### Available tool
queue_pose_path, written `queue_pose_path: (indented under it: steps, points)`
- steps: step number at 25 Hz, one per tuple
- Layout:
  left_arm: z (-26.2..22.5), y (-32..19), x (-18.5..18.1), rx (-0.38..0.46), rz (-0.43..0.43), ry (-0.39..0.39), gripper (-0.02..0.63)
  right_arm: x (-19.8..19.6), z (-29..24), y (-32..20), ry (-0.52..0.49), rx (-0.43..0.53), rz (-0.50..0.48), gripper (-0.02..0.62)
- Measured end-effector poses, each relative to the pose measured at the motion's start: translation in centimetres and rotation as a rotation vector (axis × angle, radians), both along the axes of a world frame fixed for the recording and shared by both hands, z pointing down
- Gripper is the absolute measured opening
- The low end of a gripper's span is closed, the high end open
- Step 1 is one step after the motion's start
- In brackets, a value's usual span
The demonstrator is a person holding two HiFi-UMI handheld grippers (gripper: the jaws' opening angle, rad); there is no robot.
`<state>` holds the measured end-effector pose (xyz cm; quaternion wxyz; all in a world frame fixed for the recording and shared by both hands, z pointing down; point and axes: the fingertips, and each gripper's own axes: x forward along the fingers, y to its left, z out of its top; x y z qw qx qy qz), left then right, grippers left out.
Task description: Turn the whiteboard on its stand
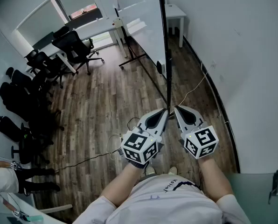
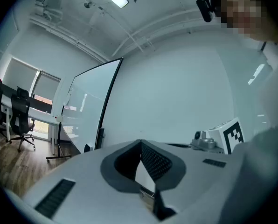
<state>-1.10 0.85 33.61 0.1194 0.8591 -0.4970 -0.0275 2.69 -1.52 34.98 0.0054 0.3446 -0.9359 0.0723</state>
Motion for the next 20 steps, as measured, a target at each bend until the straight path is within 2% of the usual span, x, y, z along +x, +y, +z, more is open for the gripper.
queue_pose_path:
  steps: [10, 13, 16, 20]
  points:
    - [1.3, 0.2, 2.5, -0.018, -0.031, -0.014, 0.011, 2.5, 1.1, 0.3, -0.017, -0.014, -0.024, 0.012]
    - [1.9, 0.5, 3.2, -0.032, -0.038, -0.021, 0.011, 3.0, 1.6, 0.5, -0.048, -0.035, -0.049, 0.012]
    - [2.6, 0.5, 3.5, -0.044, -0.051, -0.030, 0.011, 3.6, 1.8, 0.3, -0.077, -0.041, -0.051, 0.012]
    - [2.9, 0.2, 3.2, -0.046, -0.069, -0.030, 0.011, 3.6, 2.3, -0.3, -0.067, -0.044, -0.047, 0.014]
